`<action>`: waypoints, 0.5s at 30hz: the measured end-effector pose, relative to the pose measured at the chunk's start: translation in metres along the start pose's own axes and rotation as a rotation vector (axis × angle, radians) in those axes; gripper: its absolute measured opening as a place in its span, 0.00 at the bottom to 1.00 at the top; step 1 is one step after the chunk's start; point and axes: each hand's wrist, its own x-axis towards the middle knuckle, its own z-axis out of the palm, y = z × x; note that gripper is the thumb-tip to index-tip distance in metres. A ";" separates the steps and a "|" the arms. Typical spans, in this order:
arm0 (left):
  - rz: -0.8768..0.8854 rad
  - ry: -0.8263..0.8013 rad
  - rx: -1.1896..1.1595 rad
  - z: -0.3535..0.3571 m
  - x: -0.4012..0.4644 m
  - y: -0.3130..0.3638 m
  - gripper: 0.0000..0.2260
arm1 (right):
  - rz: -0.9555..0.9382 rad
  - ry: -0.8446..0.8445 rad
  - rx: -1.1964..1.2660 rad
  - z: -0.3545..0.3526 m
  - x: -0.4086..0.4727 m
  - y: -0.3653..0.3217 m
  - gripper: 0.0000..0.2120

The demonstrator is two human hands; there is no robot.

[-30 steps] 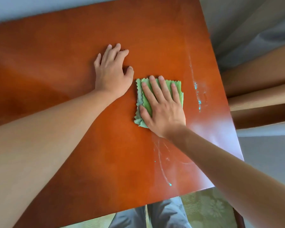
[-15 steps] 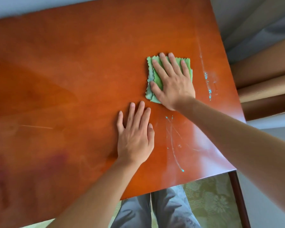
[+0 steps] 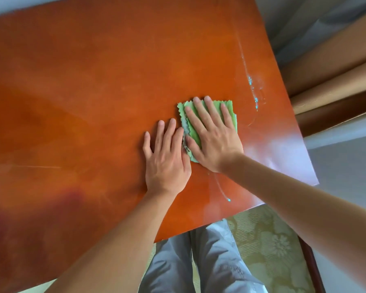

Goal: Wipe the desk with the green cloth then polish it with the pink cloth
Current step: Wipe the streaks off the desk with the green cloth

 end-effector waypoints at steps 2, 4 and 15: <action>0.004 0.007 -0.008 -0.001 0.000 -0.001 0.23 | 0.005 0.008 0.015 0.008 -0.031 -0.010 0.31; 0.000 0.003 0.000 -0.001 0.001 -0.001 0.23 | 0.006 0.011 0.014 0.015 -0.050 -0.017 0.30; -0.002 0.009 0.015 0.000 0.002 0.000 0.23 | -0.046 -0.017 -0.002 0.006 -0.019 0.006 0.33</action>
